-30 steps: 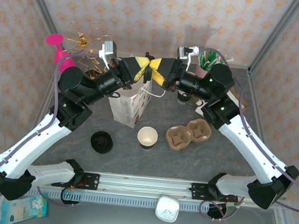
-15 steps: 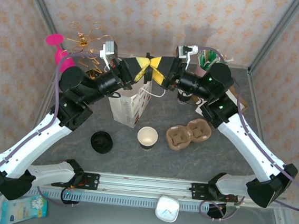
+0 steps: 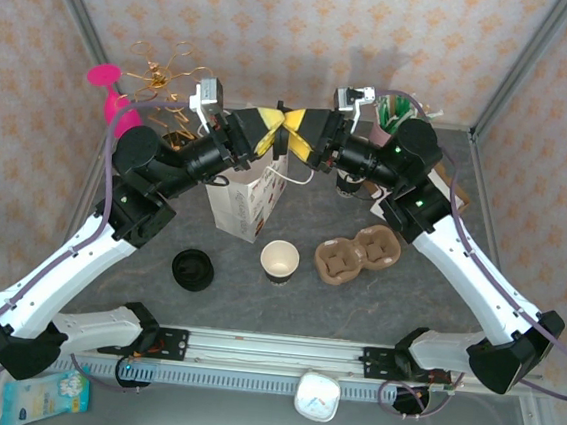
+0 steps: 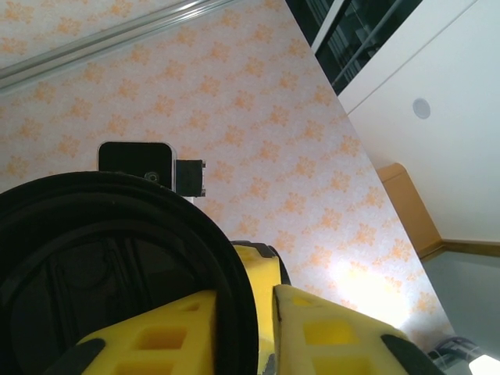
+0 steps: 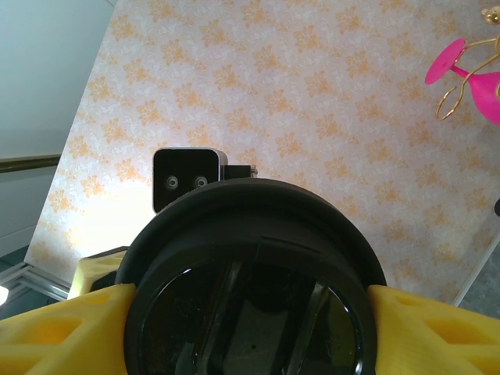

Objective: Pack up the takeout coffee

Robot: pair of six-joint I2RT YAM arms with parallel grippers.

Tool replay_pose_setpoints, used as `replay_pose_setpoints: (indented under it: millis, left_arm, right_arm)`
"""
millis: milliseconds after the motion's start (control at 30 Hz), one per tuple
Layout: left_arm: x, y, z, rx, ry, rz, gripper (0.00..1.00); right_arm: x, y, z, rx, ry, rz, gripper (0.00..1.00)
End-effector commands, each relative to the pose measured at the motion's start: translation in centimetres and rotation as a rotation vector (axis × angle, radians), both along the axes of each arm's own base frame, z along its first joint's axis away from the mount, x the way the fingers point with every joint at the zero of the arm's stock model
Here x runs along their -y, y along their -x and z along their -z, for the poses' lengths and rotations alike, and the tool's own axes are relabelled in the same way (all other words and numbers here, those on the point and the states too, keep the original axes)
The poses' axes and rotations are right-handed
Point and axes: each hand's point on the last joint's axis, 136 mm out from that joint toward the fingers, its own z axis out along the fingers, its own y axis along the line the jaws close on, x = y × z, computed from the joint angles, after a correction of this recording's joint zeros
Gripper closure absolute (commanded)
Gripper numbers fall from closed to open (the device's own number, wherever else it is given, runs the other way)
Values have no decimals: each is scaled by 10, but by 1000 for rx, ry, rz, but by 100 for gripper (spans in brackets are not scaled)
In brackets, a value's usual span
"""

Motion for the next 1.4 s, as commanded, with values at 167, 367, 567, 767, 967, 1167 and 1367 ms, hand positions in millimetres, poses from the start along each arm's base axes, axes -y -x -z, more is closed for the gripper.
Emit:
replay_pose_setpoints:
  millis: [167,367,567,767,967,1167,1367]
  left_arm:
    - [-13,-1,-2,33,-89,-90,62]
    - [-32,-6,7,32,-189,-223,54]
    - [-55,-12,25,31,-333,-360,50]
    - [-88,-15,59,12,-536,-524,49]
    - [-109,-16,93,8,-692,-617,49]
    - [-132,-16,128,-30,-823,-704,50]
    - [-149,-8,149,-47,-862,-754,49]
  right_arm:
    - [13,1,-17,73,15,79,28]
    - [21,-8,0,70,109,172,28]
    - [37,-21,40,32,298,294,28]
    - [54,-24,101,-32,550,354,29]
    - [41,-6,164,-38,860,302,29]
    - [32,22,229,-66,1113,226,30]
    - [29,46,274,-67,1324,190,30]
